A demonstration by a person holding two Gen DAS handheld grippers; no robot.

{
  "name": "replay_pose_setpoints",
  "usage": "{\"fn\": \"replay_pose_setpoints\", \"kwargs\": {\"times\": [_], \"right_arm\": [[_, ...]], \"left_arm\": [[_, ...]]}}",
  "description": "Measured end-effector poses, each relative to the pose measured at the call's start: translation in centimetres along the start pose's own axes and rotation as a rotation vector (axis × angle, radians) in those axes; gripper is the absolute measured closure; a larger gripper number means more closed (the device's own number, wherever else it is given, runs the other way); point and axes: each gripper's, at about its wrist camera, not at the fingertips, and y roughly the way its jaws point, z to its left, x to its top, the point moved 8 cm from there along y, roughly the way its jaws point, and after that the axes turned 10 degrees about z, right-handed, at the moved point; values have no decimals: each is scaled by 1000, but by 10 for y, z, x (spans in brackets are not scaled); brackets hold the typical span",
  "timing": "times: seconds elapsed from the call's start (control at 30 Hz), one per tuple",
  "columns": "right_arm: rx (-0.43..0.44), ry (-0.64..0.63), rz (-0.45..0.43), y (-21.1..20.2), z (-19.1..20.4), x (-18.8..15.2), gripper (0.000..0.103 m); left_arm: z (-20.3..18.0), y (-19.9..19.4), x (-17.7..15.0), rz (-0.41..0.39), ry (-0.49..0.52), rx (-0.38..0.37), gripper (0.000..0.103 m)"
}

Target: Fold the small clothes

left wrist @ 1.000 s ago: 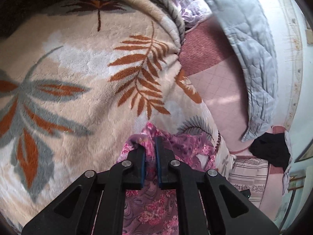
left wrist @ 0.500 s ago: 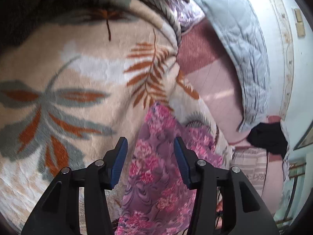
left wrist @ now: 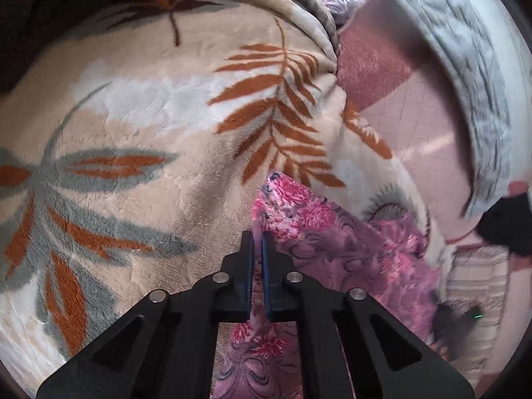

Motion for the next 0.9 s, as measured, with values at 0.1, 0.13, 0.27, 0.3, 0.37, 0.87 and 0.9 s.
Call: {"fn": "replay_pose_setpoints", "kwargs": {"times": [0.1,0.13,0.27,0.3,0.37,0.87,0.9], "right_arm": [[11,-14,-90,-27,-3,-10,92],[69,-16,-119,-40,0,-15,92],[260,-90,-117,-63,22,-63,85],[257,-111,-93,-57,25,-74,80],[144,-154,0,-31,23,-100,81],[108,42,-32,-93,-49,-164,94],[129,32,-82,-104,-44,-162,94]], "left_arm": [[1,-21,-10,-11,22,-34,100],[-1,-28,-17,-18,43,-38,99],[-17,-53,-63,-32,182,-113,96],[-19,-53,-76,-32,205,-122,92],[-16,-37,-102,8,240,-42,90],[10,-27,-192,104,242,47,82],[11,-28,-194,89,232,46,82]]}}
